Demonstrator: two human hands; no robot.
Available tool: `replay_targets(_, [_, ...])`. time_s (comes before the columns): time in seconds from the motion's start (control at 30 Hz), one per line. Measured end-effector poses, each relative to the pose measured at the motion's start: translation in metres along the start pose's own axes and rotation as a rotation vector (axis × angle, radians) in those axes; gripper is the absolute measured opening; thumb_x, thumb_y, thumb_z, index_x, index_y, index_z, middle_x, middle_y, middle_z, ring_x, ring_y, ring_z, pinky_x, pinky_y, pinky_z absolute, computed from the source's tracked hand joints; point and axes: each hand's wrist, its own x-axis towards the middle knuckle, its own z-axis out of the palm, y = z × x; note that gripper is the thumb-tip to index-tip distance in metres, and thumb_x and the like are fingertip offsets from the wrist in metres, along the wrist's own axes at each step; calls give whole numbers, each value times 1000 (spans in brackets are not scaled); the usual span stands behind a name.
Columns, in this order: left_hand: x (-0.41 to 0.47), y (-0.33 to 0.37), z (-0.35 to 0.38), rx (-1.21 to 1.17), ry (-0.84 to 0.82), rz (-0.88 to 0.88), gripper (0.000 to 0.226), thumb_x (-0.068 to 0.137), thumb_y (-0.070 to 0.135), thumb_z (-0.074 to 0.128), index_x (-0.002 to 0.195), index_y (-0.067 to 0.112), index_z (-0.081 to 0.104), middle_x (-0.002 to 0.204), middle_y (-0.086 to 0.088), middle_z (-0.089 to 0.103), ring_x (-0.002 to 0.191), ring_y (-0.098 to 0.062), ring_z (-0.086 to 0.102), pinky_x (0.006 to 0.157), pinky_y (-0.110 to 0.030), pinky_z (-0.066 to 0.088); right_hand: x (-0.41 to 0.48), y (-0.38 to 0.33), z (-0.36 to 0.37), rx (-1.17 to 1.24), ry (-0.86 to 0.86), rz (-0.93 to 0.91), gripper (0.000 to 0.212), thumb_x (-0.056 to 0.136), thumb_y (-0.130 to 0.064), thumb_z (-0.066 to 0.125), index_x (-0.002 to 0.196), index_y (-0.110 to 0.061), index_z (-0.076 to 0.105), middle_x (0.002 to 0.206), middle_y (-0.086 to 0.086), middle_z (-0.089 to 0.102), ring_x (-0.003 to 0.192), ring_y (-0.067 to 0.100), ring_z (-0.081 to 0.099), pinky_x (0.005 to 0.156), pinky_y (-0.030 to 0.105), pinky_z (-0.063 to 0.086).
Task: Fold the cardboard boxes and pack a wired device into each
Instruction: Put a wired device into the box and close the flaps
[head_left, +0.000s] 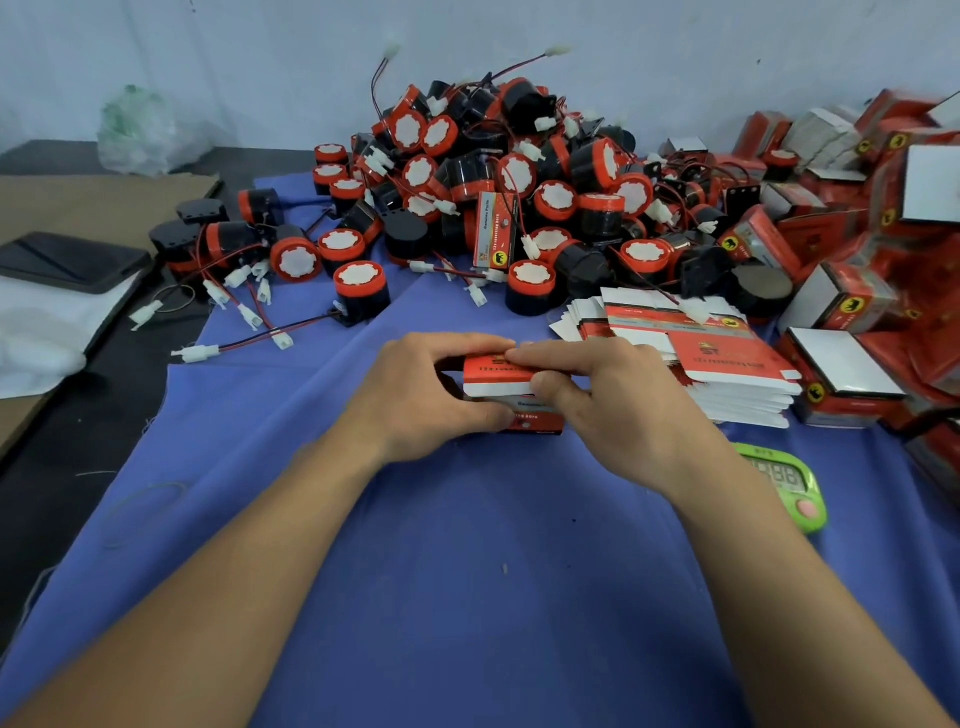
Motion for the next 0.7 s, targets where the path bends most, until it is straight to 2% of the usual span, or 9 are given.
replay_targets(0.1, [0,-2,5,33,62,2,62,67,35,95,124,43,73,108,32,72,102,13,65,81,-6,49,0,0,12,101,61,-4,32,102,-15,60,127,-31,72,120,-25,63,126,-8,45,88,-8,28])
replay_targets(0.2, [2,-2,3,-10,32,-9,55,74,46,87,126,44,71,115,28,72,108,11,65,85,-7,49,-3,0,24,121,151,-22,32,102,-11,60,128,-26,72,133,-11,65,134,-3,45,101,-3,26])
replay_targets(0.3, [4,0,-3,-91,-7,-50,44,76,58,72,119,54,70,118,28,72,113,7,64,90,-13,52,-5,1,31,74,212,-54,32,102,-13,60,130,-25,71,135,-8,66,133,-1,38,96,-7,24])
replay_targets(0.43, [5,-1,-6,-105,-37,-44,38,83,48,71,121,52,72,120,31,71,116,9,62,94,-14,50,-5,4,34,90,248,-37,32,102,-14,61,130,-27,71,136,-8,65,136,-4,30,98,-6,24])
replay_targets(0.53, [5,0,-8,-159,-64,-40,31,88,40,75,108,63,71,125,28,69,123,12,57,102,-16,47,-4,5,33,106,269,-56,30,100,-12,64,124,-27,74,130,-6,69,135,-10,32,97,-8,25])
replay_targets(0.6, [5,1,-7,-155,-70,-38,36,92,34,76,104,67,70,133,19,67,127,11,55,107,-25,47,-5,8,31,114,283,-66,29,98,-10,66,119,-28,77,125,-5,72,127,-20,35,95,-9,26])
replay_targets(0.7, [5,3,-4,-141,-66,-30,38,94,32,76,104,68,70,135,19,66,129,11,53,106,-28,49,-4,12,29,108,323,-67,26,95,-11,69,112,-28,80,116,-9,74,118,-24,38,92,-8,31])
